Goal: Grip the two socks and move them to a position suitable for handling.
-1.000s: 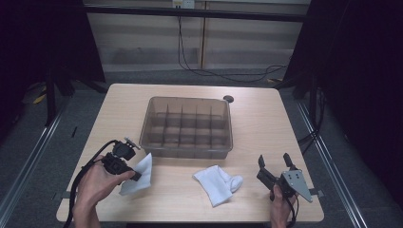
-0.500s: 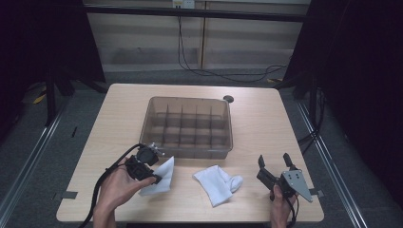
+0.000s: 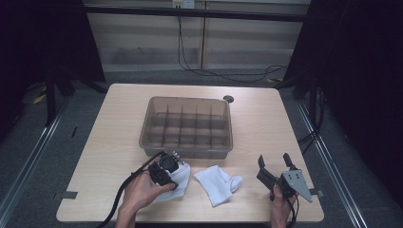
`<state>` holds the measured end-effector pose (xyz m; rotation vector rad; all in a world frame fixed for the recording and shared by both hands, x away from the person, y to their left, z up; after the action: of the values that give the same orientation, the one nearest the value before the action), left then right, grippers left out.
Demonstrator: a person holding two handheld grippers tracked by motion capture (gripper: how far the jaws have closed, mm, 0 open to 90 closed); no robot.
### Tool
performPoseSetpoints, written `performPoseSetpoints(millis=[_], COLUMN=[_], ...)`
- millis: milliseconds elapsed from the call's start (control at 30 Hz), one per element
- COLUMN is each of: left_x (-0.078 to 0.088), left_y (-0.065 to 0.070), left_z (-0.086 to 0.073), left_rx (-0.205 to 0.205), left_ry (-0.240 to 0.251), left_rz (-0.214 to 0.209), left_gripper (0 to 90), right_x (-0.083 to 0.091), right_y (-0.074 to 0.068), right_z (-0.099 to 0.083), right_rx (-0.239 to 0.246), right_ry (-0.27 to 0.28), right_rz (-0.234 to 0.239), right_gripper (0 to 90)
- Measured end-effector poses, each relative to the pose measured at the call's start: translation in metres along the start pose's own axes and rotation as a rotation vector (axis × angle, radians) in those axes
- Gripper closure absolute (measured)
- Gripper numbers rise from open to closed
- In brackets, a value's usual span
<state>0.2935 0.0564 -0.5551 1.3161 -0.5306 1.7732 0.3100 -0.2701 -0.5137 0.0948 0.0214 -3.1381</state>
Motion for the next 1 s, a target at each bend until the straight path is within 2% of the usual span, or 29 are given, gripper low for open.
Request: performPoseSetpoints(millis=[33, 133, 233, 300, 400, 500, 533, 633, 700, 767, 833, 867, 1000], left_x=[-0.003, -0.006, -0.007, -0.007, -0.006, -0.006, -0.005, -0.004, -0.003, -0.001, 0.003, 0.004, 0.012], left_y=[0.000, 0.002, 0.001, 0.001, -0.002, -0.002, -0.002, -0.002, -0.003, -0.003, -0.004, -0.004, -0.009], left_z=[-0.001, 0.000, 0.000, 0.000, -0.001, -0.001, -0.001, 0.000, 0.000, 0.003, 0.006, 0.007, 0.010], left_rx=[-0.001, 0.009, -0.009, -0.012, -0.018, -0.015, 0.000, 0.026, 0.022, 0.014, -0.012, -0.010, -0.015], left_ry=[-0.010, 0.022, 0.043, 0.053, 0.059, 0.072, 0.080, 0.131, 0.158, 0.204, 0.256, 0.282, 0.386], left_rz=[0.002, -0.008, 0.014, 0.013, 0.050, 0.044, 0.047, 0.042, 0.037, 0.042, 0.044, 0.040, 0.078], left_gripper=[74.6, 73.6, 70.1, 69.3, 58.5, 48.5, 47.7, 40.0, 37.1, 33.4, 32.4, 32.3, 31.1], right_x=[0.000, 0.000, 0.000, 0.000, 0.000, 0.000, 0.000, 0.000, 0.000, 0.000, 0.000, 0.000, -0.001], right_y=[0.000, 0.000, 0.000, 0.000, 0.000, 0.000, 0.000, 0.000, 0.000, 0.000, 0.000, 0.000, 0.000], right_z=[0.000, 0.000, 0.000, 0.000, 0.000, 0.000, 0.000, 0.000, 0.000, 0.000, 0.000, 0.000, -0.001], right_rx=[0.001, -0.001, 0.001, 0.001, 0.002, 0.001, 0.001, -0.001, -0.001, -0.001, 0.000, 0.000, -0.002], right_ry=[-0.001, -0.001, -0.002, -0.001, -0.002, -0.002, -0.002, -0.005, -0.006, -0.005, -0.004, -0.004, -0.010], right_rz=[0.000, 0.000, 0.002, 0.001, 0.001, 0.001, 0.001, -0.001, -0.001, -0.001, -0.001, -0.001, -0.001], right_gripper=[12.8, 12.8, 12.9, 12.8, 12.8, 12.8, 12.8, 12.8, 12.8, 12.8, 12.8, 12.8, 12.9])
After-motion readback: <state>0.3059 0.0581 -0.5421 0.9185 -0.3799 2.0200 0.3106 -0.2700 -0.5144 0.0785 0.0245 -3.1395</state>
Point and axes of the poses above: each handheld gripper's, and its own axes: x roughly backward along the jaws, z roughly out of its top, y roughly to its right, the point moved 10 cm from there along -x, roughly forward along the jaws, and after that the axes turned 5 degrees about y, right-handed, at the moved point
